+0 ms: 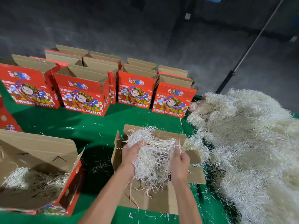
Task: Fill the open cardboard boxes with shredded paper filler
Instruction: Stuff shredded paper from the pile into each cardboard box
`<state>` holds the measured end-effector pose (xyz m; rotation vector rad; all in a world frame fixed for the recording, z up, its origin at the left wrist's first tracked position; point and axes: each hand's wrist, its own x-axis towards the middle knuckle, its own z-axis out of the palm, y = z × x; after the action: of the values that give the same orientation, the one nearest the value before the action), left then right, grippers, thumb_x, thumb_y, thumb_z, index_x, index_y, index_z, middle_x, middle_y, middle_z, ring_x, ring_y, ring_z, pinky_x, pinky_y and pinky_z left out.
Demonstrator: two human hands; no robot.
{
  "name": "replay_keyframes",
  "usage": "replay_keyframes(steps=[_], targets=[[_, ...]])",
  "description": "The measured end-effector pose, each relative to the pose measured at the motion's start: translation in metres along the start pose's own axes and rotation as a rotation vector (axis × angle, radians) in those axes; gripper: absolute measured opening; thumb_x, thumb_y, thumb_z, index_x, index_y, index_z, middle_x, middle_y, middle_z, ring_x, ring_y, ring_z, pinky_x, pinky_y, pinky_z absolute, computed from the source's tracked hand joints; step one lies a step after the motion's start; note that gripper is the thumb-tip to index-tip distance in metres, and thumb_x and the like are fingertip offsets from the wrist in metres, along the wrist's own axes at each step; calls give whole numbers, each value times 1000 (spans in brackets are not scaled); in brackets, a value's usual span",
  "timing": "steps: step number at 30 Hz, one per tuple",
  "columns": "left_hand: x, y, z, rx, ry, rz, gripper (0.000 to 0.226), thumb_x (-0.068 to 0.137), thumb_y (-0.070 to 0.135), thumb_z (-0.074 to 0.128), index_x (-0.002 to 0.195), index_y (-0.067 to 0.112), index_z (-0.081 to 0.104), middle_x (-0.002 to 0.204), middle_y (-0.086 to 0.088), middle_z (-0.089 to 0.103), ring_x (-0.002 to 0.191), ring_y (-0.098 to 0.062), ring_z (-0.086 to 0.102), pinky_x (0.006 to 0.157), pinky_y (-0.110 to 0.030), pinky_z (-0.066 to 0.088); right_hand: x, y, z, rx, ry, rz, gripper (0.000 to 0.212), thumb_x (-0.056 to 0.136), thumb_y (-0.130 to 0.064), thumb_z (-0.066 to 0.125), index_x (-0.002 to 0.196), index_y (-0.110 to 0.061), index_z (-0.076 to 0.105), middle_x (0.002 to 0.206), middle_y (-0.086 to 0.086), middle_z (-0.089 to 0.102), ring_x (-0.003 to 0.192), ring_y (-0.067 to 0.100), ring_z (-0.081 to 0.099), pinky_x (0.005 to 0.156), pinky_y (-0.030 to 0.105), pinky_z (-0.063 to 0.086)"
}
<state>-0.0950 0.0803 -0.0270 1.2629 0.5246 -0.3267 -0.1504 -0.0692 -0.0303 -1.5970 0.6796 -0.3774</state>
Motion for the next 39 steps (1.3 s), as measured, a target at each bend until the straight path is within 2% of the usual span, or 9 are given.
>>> replay_keyframes(steps=[4, 9, 15, 19, 23, 28, 32, 36, 39], targets=[[-4, -1, -2, -138, -50, -71, 34, 91, 26, 65, 120, 9, 67, 127, -15, 61, 122, -32, 52, 111, -51, 35, -4, -6, 7, 77, 52, 23, 59, 90, -73, 44, 79, -16, 46, 61, -5, 47, 57, 13, 45, 75, 33, 48], [0, 7, -6, -626, -25, -86, 41, 67, 49, 73, 94, 18, 67, 109, -12, 71, 93, -28, 69, 84, -44, 55, -7, -5, 2, 111, 22, 83, 73, 91, -78, 31, 154, -42, 19, 162, -6, 28, 147, 22, 27, 117, 48, 19], [-28, -19, 24, 120, -59, 85, 112, 64, 85, 65, 148, 18, 37, 127, 4, 54, 111, -13, 52, 89, -33, 41, -30, -8, 35, -105, -131, -274, 58, 89, -74, 42, 121, -28, 57, 108, -21, 68, 98, -1, 63, 88, 22, 51], [-26, -14, 16, 122, -23, 181, 117, 46, 87, 74, 137, 18, 48, 124, 9, 62, 97, -1, 62, 82, -19, 46, -22, 2, 24, 17, -33, -237, 57, 97, -59, 49, 101, -6, 67, 61, -2, 50, 50, 7, 35, 49, 27, 36], [-8, 4, -5, 135, 279, 37, 112, 42, 80, 76, 125, 10, 48, 97, 2, 57, 85, -19, 55, 76, -36, 43, -3, 3, -2, 124, 96, -16, 34, 85, -71, 54, 92, -39, 64, 57, -8, 46, 41, 6, 31, 44, 20, 28], [-8, -5, -3, -146, -104, -35, 87, 57, 63, 73, 124, 12, 55, 119, -14, 63, 110, -37, 59, 105, -55, 42, 3, -6, -10, 235, 131, 45, 53, 85, -76, 49, 122, -40, 58, 101, -18, 57, 88, 7, 48, 99, 40, 43], [-15, -5, 1, -243, -243, -62, 38, 97, 43, 55, 127, 22, 64, 107, -5, 72, 98, -25, 70, 94, -47, 52, -10, -6, -2, 120, -87, 28, 68, 84, -81, 45, 144, -51, 31, 148, -19, 38, 114, 9, 49, 98, 42, 42], [-24, -26, 14, -80, -155, -61, 90, 76, 55, 76, 149, 29, 32, 139, -1, 53, 128, -24, 51, 111, -51, 36, -15, 2, 19, 351, -181, 73, 53, 101, -44, 53, 149, -22, 41, 134, -1, 59, 113, 13, 58, 97, 37, 49], [-20, -34, 13, 43, -149, 46, 92, 75, 55, 76, 150, 32, 28, 151, -5, 43, 136, -30, 44, 114, -56, 33, -13, 1, 18, 354, -104, 52, 24, 100, -29, 58, 92, -10, 71, 80, 10, 67, 67, 22, 65, 55, 29, 56]])
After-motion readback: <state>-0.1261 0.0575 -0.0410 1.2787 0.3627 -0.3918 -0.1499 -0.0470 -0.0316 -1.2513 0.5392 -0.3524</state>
